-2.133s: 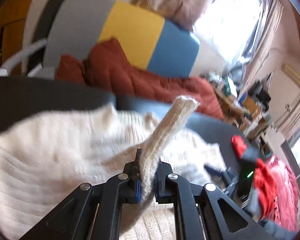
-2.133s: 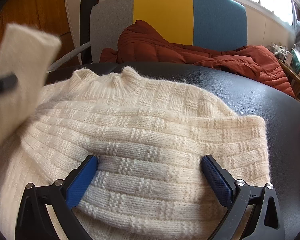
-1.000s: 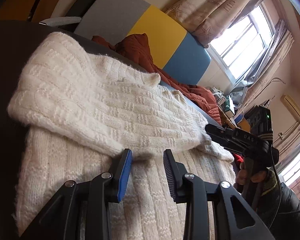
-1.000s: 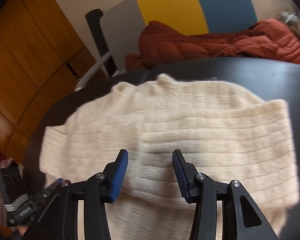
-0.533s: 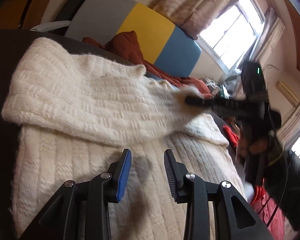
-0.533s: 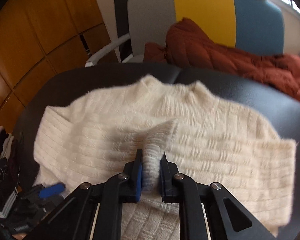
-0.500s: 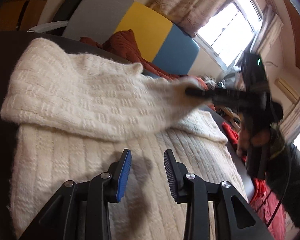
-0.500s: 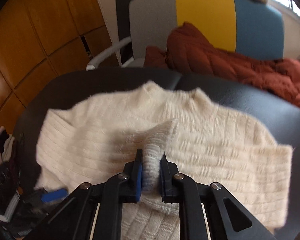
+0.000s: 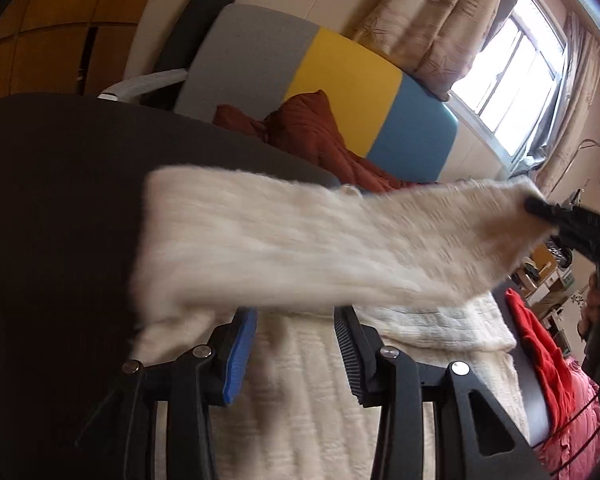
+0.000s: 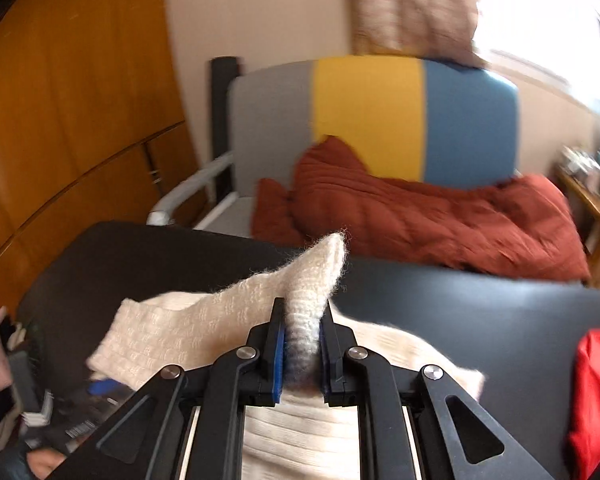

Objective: Fold clothes

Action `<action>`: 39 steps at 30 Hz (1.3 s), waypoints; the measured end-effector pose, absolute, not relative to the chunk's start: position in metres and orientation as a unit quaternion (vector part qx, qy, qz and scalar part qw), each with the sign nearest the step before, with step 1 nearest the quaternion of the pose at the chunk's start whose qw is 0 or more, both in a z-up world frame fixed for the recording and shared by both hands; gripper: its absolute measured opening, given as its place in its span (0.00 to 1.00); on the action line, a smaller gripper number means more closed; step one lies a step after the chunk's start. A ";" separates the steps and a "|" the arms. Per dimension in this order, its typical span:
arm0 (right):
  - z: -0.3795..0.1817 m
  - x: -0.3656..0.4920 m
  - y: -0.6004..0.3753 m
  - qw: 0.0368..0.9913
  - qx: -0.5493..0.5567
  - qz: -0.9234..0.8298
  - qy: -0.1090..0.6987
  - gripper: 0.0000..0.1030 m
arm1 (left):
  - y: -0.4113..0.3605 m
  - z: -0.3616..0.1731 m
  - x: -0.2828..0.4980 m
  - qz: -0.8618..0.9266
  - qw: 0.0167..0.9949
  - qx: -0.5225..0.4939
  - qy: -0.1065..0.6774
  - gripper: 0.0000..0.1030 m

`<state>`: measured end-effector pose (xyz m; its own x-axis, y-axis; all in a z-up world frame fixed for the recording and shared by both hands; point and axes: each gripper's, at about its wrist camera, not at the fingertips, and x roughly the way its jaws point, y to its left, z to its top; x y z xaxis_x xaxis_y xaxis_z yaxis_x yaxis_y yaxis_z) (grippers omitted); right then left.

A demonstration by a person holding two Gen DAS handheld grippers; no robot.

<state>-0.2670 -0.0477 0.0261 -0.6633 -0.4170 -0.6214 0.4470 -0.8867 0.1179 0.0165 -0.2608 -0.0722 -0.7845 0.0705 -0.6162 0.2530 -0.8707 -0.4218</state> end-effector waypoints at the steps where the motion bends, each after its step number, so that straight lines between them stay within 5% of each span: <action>1: 0.020 -0.270 -0.035 0.224 0.342 -0.913 0.015 0.13 | -0.265 -0.075 0.017 -0.908 0.056 0.326 0.256 0.40; 15: -0.101 -0.275 0.043 0.151 0.437 -0.882 -0.093 0.13 | -0.287 -0.087 0.052 -0.899 0.099 0.326 0.273 0.40; 27: -0.109 -0.262 0.060 0.183 0.436 -0.866 -0.160 0.25 | -0.250 -0.037 0.013 -0.937 0.042 0.297 0.181 0.40; 31: -0.106 -0.253 0.056 0.205 0.437 -0.863 -0.147 0.13 | -0.245 -0.051 -0.014 -0.922 0.051 0.349 0.159 0.39; 39: -0.106 -0.239 0.068 0.184 0.436 -0.874 -0.109 0.12 | -0.248 -0.078 -0.004 -0.899 0.074 0.410 0.132 0.37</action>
<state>-0.2395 0.0677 -0.1057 -0.5525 -0.4162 -0.7221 0.2268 -0.9088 0.3503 -0.0041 -0.2485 -0.0778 -0.6525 -0.0257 -0.7574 0.2418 -0.9543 -0.1759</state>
